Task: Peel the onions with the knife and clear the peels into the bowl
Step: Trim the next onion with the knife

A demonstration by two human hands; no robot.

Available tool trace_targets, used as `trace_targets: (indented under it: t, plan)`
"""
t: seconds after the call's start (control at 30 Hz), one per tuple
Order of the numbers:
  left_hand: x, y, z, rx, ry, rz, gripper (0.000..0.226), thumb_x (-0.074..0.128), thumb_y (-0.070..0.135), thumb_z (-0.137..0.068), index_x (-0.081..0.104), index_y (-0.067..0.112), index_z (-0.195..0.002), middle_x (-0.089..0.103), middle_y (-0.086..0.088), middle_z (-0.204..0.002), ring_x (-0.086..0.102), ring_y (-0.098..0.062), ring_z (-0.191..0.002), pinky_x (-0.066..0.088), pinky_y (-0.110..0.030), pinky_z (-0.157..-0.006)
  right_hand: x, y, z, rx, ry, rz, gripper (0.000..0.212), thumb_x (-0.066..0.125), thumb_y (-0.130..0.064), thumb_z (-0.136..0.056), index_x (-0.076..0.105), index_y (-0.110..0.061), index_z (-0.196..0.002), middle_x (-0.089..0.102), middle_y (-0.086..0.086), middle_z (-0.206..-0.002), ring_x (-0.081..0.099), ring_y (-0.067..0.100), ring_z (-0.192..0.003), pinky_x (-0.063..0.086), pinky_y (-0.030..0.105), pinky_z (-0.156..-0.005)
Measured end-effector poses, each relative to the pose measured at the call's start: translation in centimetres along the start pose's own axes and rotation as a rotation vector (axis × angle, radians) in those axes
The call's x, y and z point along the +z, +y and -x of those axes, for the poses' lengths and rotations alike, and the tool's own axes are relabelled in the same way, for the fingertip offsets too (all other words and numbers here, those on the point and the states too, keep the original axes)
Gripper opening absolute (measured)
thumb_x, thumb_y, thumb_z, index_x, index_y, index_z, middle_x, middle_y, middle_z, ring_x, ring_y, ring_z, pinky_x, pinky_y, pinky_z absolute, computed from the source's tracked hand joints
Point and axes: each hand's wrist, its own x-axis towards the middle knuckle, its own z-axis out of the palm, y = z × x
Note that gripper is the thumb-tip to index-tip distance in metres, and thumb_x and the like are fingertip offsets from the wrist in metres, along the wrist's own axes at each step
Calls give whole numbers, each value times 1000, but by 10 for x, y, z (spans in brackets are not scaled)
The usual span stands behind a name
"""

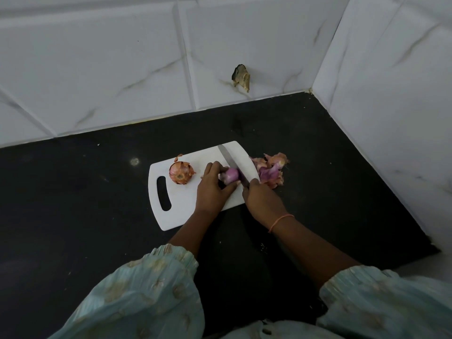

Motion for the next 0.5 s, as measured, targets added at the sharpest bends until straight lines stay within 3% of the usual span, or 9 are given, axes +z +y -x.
trace_targets:
  t: [0.13,0.3,0.43,0.5]
  plan:
    - [-1,0,0,-62,10,40,40,80,32,-81,47,26,-103,54,10,-106,56,-8,-84,44,-14,-67,7,-4,4,13,50,84,30,32,-31,-106,48,-6,-114,66,12,-97,66,29,-88,44,36,-65]
    - [-1,1,0,-119,29,80,48,79,34,-82,47,25,-117,56,9,-112,61,-11,-84,52,-21,-67,8,-5,5,9,62,163,30,30,-30,-106,45,-7,-117,67,12,-99,66,29,-88,42,36,-64]
    - [-6,2,3,-206,139,342,31,54,30,-98,53,14,-125,66,-6,-110,66,-16,-61,57,-27,-58,8,-3,5,14,45,169,30,28,-30,-106,44,-8,-117,66,11,-96,66,29,-85,45,39,-65]
    - [-10,3,4,-218,157,387,29,47,27,-104,54,9,-126,66,-4,-107,67,-11,-63,56,-22,-62,7,-3,3,23,45,147,31,28,-33,-106,44,-9,-117,66,11,-96,66,29,-85,48,40,-66]
